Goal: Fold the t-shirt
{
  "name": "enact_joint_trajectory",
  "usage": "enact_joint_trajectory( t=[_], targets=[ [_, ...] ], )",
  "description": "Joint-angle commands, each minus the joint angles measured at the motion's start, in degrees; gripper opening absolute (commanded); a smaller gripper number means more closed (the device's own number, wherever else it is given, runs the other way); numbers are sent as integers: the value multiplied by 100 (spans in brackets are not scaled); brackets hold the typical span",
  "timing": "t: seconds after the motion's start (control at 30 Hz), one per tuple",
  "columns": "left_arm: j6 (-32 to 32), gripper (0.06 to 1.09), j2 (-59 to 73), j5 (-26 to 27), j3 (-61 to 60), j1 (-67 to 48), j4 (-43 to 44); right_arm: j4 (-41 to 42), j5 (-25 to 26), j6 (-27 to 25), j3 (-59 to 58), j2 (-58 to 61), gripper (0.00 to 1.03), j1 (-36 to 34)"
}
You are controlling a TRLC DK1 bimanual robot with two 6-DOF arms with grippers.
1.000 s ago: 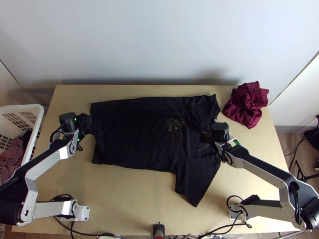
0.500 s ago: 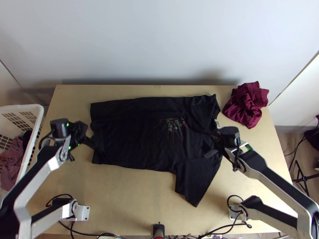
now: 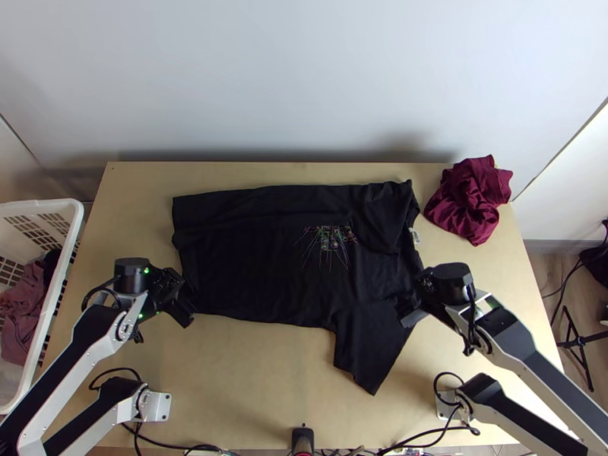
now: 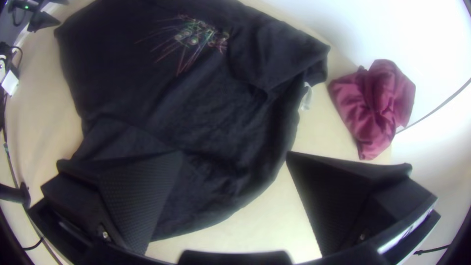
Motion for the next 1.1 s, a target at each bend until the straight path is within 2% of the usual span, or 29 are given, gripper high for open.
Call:
enact_joint_trajectory(
  t=[0.0, 0.23, 0.43, 0.53, 0.77, 0.93, 1.07],
  targets=[
    [-85, 104, -47, -179, -139, -359, -377, -539, -216, 299, -77, -328, 98, 177],
    [-340, 104, -82, -179, -192, -711, -614, -715, -445, 466, -262, -425, 98, 406],
    [-753, 104, 278, -187, -244, -851, -210, -697, -498, 493, -279, -416, 98, 537],
    [-876, 104, 331, -179, -279, -992, -148, -697, -682, 563, -279, -337, 98, 687],
    [-1008, 104, 472, -231, -279, -1168, 36, -856, -1122, 616, -226, 164, 98, 1460],
    [-999, 104, 674, -302, -262, -1168, 159, -372, -1174, 739, -332, 656, 98, 2128],
    [-990, 104, 691, -302, -271, -1168, 177, -451, -1350, 976, 29, 859, 98, 2576]
  ],
)
